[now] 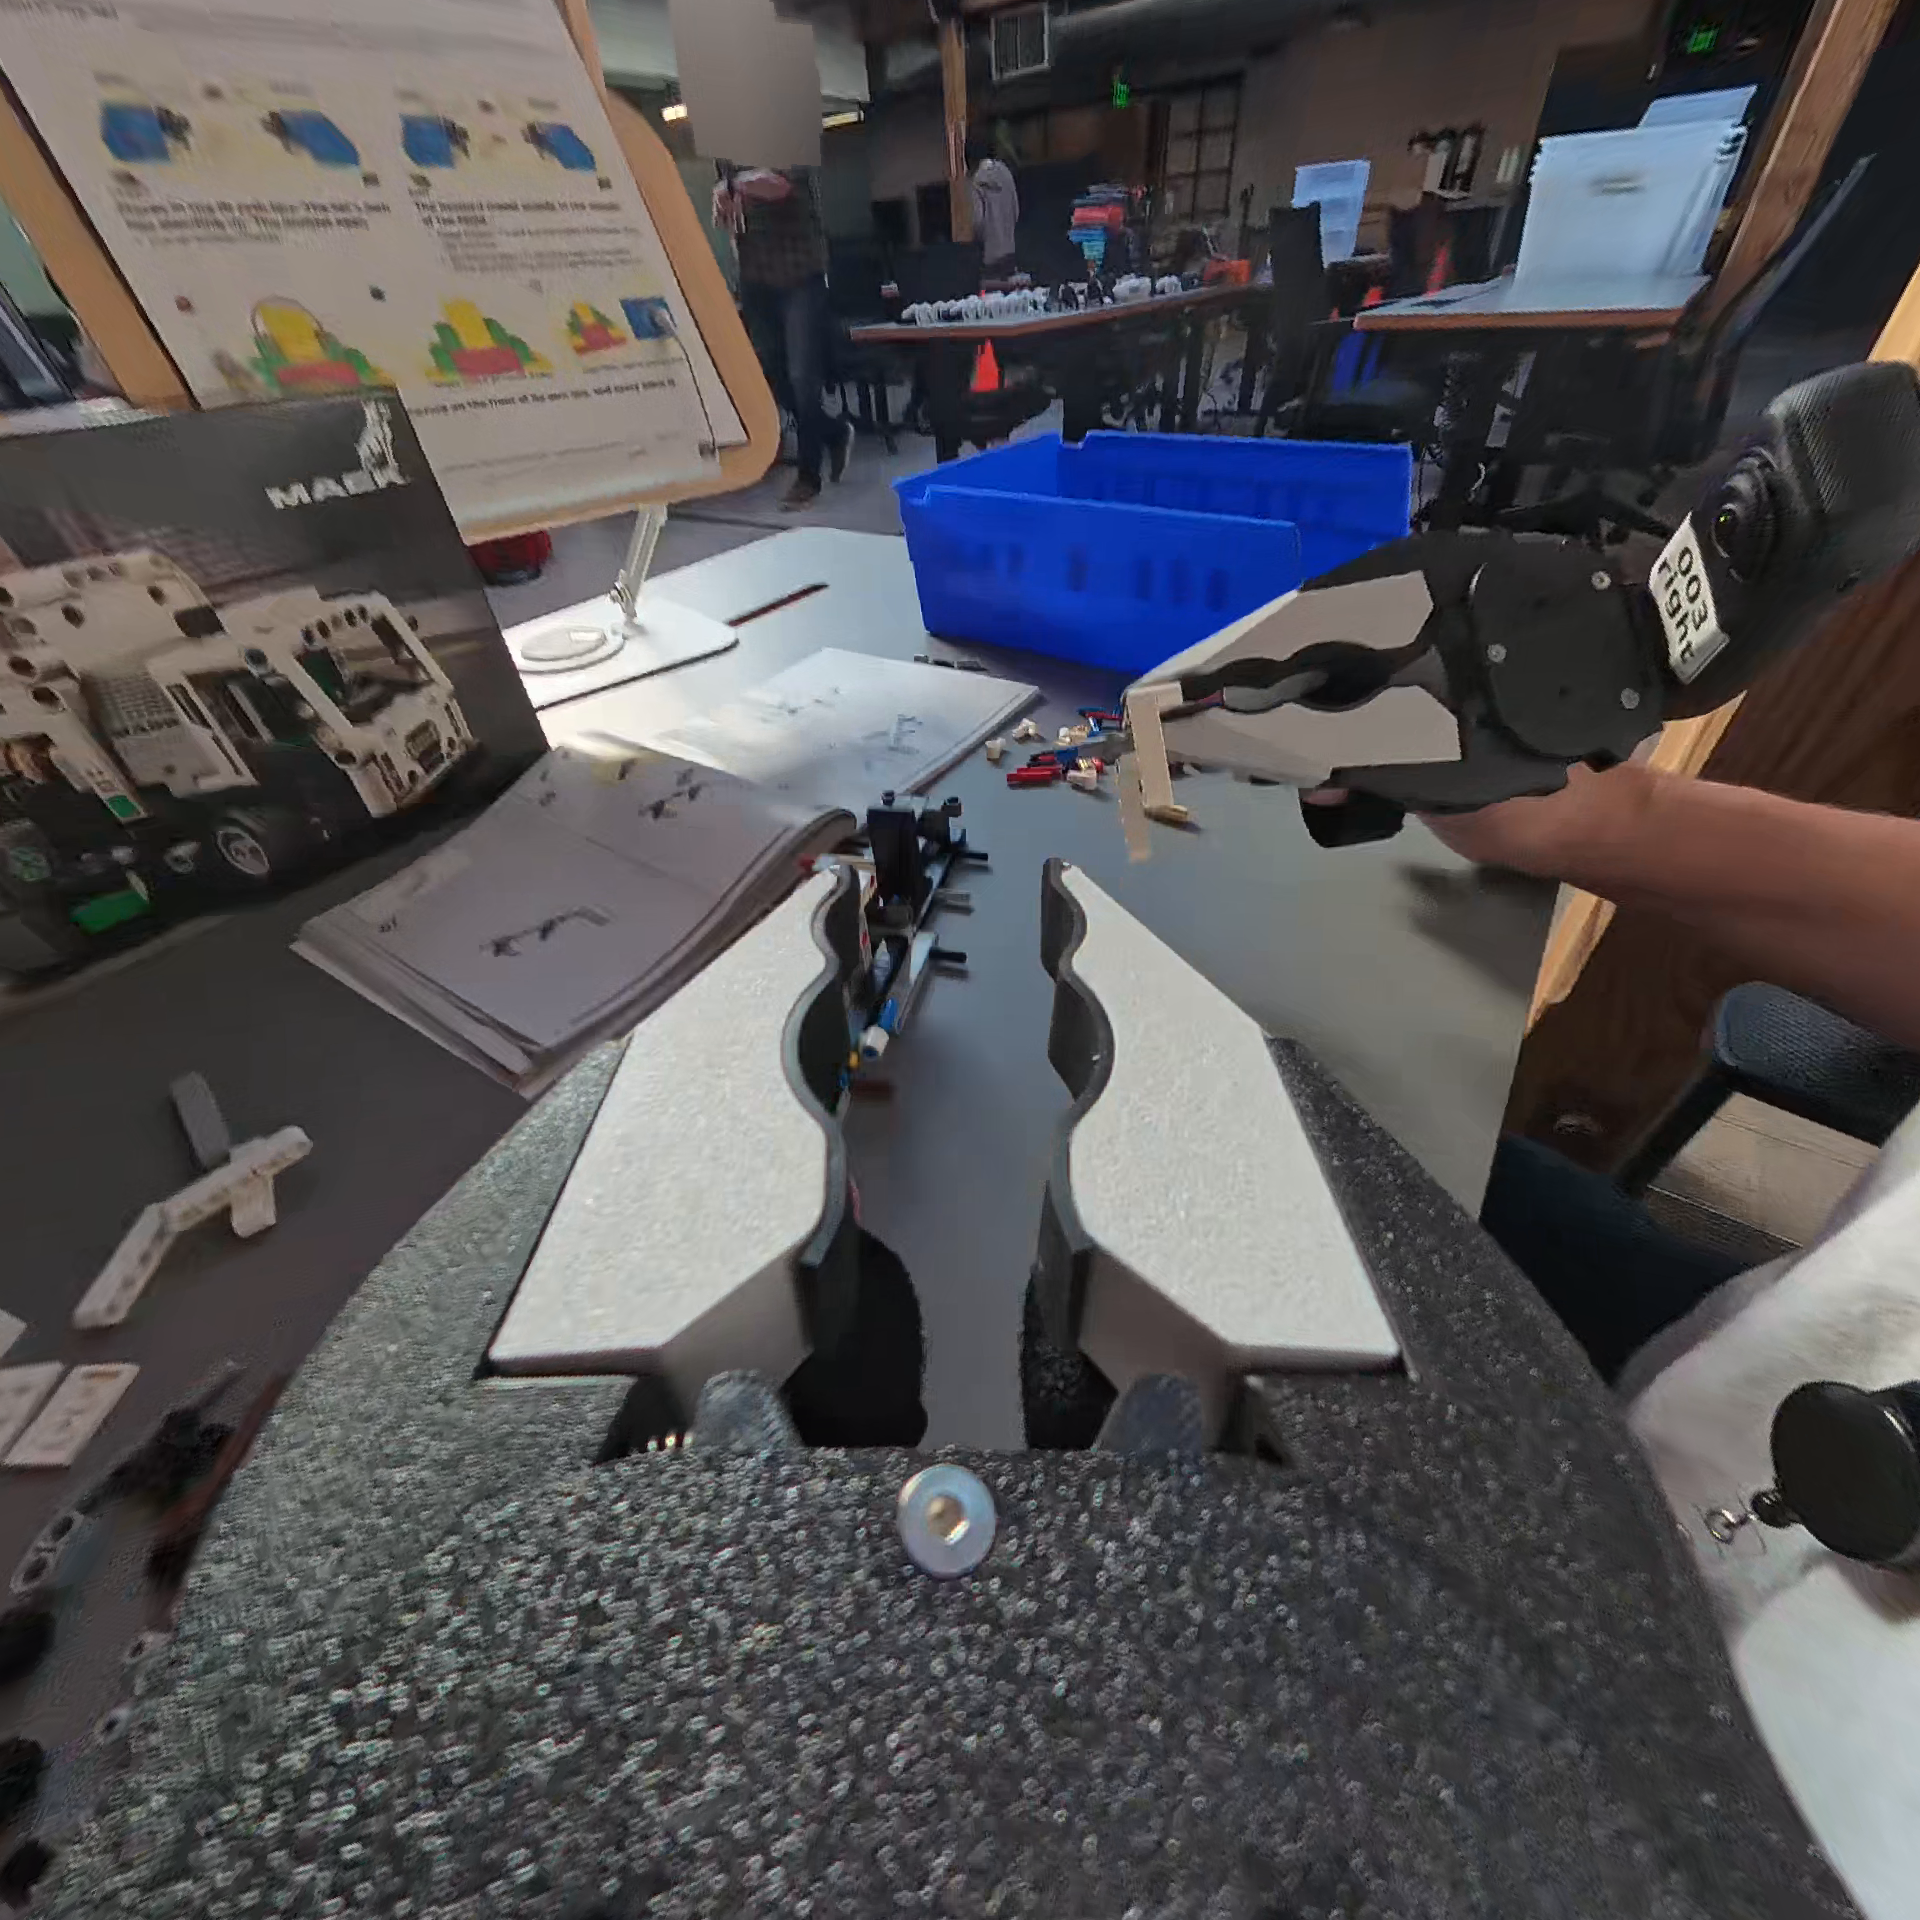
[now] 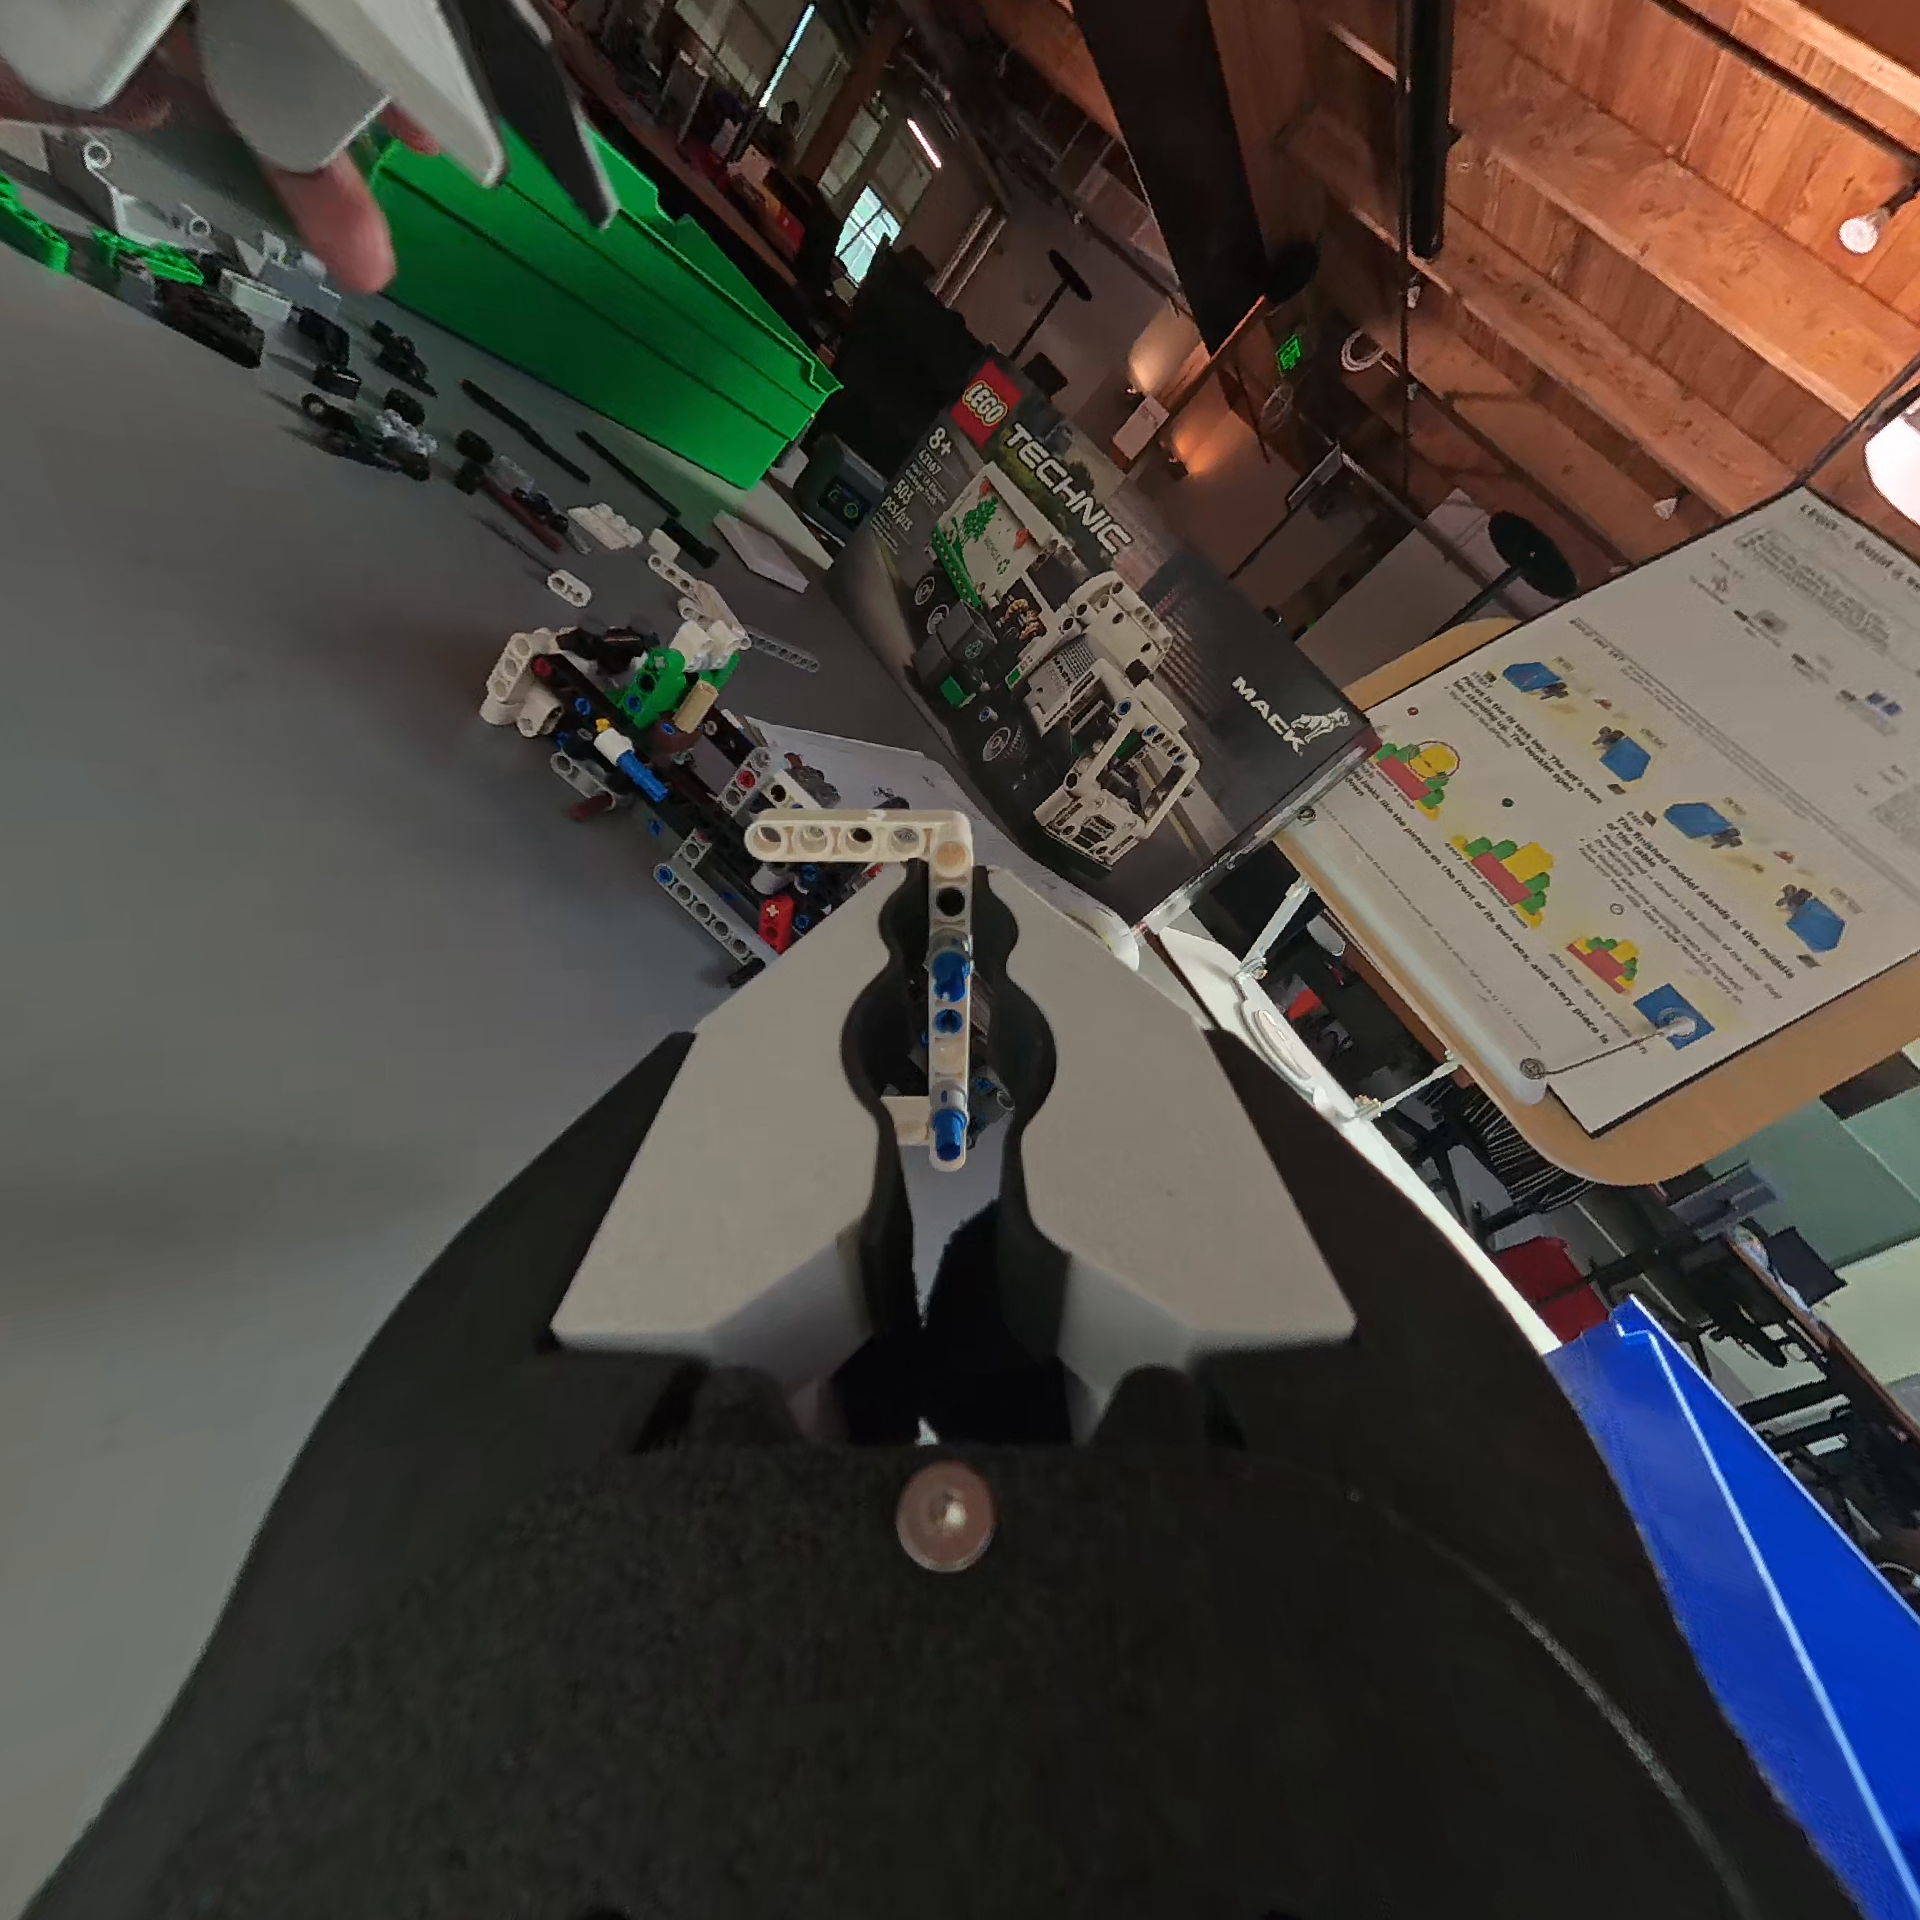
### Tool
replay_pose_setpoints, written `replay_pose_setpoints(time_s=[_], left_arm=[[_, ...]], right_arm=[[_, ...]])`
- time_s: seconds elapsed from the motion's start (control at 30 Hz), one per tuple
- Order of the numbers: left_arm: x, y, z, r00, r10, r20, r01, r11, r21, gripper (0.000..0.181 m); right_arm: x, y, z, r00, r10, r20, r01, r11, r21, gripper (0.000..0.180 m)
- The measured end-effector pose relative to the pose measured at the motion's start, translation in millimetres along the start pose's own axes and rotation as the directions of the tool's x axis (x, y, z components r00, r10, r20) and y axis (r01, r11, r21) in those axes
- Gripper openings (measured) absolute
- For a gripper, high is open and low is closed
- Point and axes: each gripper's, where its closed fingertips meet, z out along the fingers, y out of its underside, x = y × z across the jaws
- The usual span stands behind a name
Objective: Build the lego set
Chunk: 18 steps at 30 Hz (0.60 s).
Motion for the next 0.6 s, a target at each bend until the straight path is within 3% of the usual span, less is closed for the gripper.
replay_pose_setpoints(time_s=[0.13, 0.3, 0.4, 0.6], left_arm=[[6, 42, -2, 0.994, -0.104, -0.035, 0.098, 0.983, -0.157, 0.042], [1, 86, -16, 0.986, -0.158, 0.062, 0.169, 0.925, -0.340, 0.040], [-11, 93, -29, 0.976, -0.166, 0.144, 0.205, 0.923, -0.325, 0.025], [-56, 87, -72, 0.938, -0.190, 0.289, 0.278, 0.911, -0.305, 0.024]], right_arm=[[4, 6, 5, 0.999, 0.033, -0.010, -0.033, 0.999, -0.027, 0.005], [6, 15, 7, 0.994, 0.111, 0.012, -0.111, 0.992, -0.064, 0.005], [8, 15, 6, 0.989, 0.148, 0.016, -0.147, 0.988, -0.053, 0.005], [1, 19, 10, 0.989, 0.142, 0.043, -0.138, 0.987, -0.081, 0.005]])
